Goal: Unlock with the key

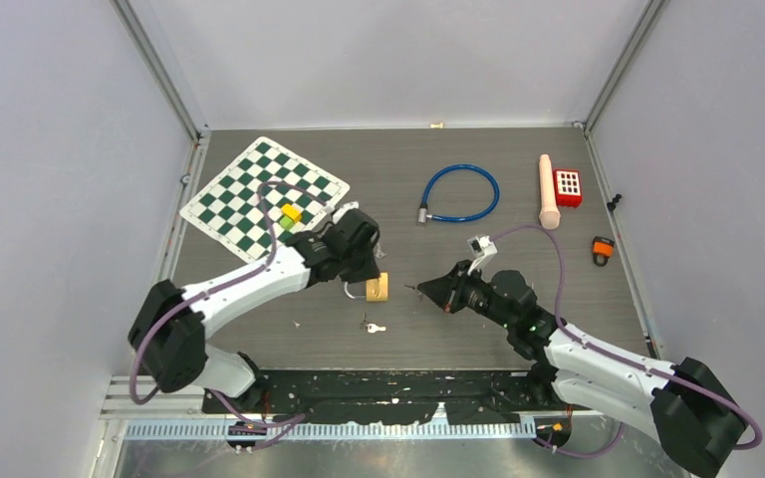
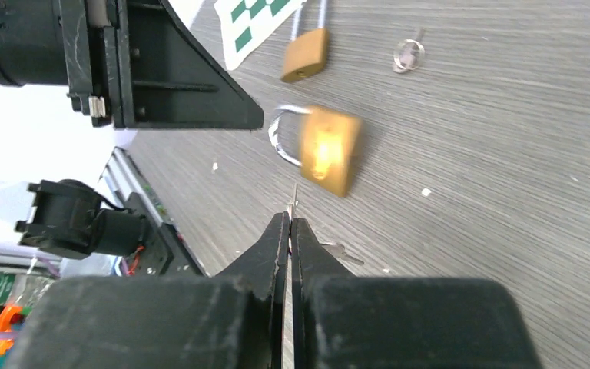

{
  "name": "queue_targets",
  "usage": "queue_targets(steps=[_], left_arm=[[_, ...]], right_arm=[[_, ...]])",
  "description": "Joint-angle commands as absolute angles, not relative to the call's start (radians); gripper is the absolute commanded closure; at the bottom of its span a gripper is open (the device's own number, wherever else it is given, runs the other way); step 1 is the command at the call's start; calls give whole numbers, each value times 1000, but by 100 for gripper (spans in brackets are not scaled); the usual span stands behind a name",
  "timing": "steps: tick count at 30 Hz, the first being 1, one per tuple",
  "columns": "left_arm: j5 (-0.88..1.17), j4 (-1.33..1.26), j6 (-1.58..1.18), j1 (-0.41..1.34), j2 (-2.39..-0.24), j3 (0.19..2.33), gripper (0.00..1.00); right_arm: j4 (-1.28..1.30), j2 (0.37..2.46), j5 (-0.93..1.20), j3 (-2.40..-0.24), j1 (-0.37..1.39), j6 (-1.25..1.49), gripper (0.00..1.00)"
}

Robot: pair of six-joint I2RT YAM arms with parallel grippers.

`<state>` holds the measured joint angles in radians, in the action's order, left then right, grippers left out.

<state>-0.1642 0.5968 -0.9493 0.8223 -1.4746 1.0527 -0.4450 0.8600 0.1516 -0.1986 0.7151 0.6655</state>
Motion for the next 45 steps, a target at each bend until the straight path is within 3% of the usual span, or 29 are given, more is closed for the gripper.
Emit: queue_targets(steps=[1, 5, 10, 12, 15, 22, 33, 41, 45], left_arm=[[-103, 405, -1017, 797, -1360, 984, 100], [-159, 482, -991, 795, -1373, 1018, 100], [-169, 582, -943, 799, -1480, 1094, 62], [-168, 600, -925, 810, -1535, 1128, 40], [-173, 635, -897, 831, -1621, 1194, 22], [-204, 747, -880, 844, -1817, 1360, 20], [-276, 816, -920, 851, -1981, 1410, 12], [-253, 789, -891, 856, -1924, 1323, 22], [-214, 760, -860, 856, -1893, 1279, 38]], right_arm=[[-574, 895, 164, -268, 765, 668, 95], [-577, 923, 150, -279, 780, 654, 95], [-464, 884, 58, -280, 781, 626, 95], [-383, 851, -26, -285, 781, 604, 95], [-303, 806, -106, -289, 779, 572, 95], [-250, 751, -177, -270, 777, 549, 95], [-281, 757, -168, -248, 769, 563, 95], [-297, 756, -154, -241, 765, 578, 95], [-317, 774, -137, -242, 764, 587, 95]])
